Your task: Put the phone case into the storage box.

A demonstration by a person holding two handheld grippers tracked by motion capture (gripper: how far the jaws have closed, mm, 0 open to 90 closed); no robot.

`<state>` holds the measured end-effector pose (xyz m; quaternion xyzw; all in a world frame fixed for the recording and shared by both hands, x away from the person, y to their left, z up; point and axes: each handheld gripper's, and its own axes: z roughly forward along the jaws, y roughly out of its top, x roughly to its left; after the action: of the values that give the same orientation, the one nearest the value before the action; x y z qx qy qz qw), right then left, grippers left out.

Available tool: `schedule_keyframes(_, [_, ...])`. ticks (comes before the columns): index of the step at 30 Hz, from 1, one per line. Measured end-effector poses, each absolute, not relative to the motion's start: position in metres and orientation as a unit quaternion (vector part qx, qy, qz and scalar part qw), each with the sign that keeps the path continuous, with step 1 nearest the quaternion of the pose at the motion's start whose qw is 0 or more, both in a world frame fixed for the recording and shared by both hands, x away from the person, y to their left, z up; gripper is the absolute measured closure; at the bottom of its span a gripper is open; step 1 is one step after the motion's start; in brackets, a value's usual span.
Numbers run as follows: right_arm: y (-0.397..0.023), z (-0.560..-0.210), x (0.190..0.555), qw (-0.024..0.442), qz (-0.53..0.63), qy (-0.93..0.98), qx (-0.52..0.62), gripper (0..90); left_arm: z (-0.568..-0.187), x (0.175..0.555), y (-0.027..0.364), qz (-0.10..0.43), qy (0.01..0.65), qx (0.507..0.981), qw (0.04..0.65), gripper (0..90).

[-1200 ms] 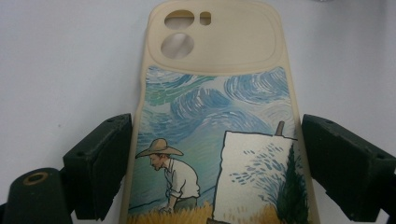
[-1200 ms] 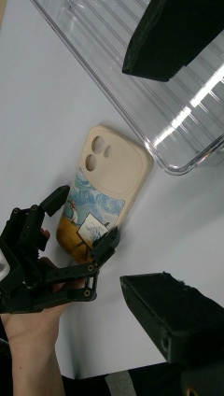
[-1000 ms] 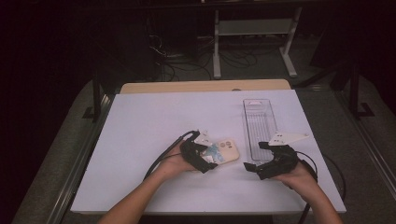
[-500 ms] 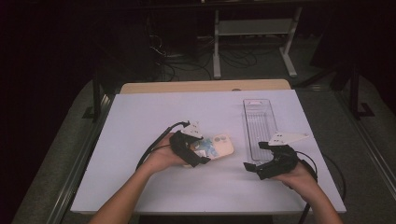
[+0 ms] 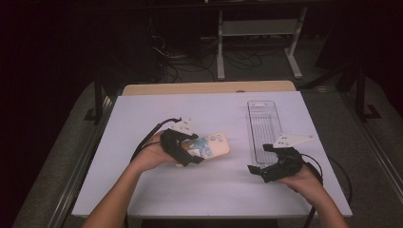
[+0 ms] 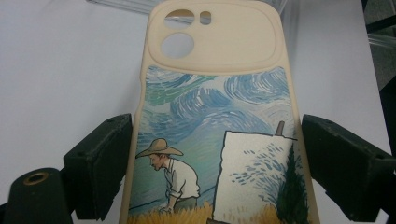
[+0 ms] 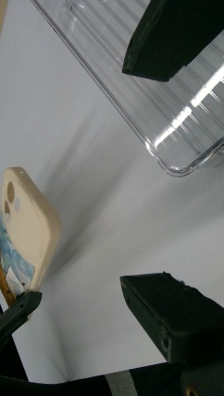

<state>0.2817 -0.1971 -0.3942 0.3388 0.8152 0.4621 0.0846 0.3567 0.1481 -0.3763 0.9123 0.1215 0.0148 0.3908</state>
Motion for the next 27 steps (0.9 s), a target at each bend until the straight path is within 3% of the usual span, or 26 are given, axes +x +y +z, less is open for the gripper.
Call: schedule_keyframes(27, [-0.191,-0.380,0.302,0.071,0.461,0.824,0.323,0.8,-0.366,0.357,0.183,0.015,0.103,0.919,0.381,11.6])
